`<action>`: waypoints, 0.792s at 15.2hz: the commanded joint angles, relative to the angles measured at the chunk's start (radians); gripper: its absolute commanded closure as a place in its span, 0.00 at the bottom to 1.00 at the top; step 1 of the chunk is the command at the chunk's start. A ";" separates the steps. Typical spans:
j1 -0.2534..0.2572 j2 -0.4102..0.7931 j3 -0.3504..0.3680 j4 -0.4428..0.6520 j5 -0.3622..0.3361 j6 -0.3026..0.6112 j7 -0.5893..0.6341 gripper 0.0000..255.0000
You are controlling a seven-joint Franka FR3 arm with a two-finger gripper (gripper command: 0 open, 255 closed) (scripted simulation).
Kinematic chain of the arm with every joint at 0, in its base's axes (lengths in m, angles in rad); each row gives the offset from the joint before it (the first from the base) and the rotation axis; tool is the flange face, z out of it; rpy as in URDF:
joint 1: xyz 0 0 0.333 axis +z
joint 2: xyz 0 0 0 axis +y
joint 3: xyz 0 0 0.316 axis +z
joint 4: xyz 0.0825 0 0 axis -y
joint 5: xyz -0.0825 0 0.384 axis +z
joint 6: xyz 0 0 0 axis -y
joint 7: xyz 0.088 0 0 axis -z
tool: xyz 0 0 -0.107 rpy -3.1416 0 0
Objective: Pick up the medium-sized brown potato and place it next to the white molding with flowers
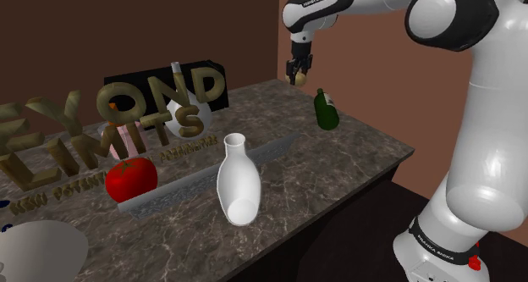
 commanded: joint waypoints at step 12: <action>0.029 -0.054 0.010 0.072 -0.021 -0.124 0.046 1.00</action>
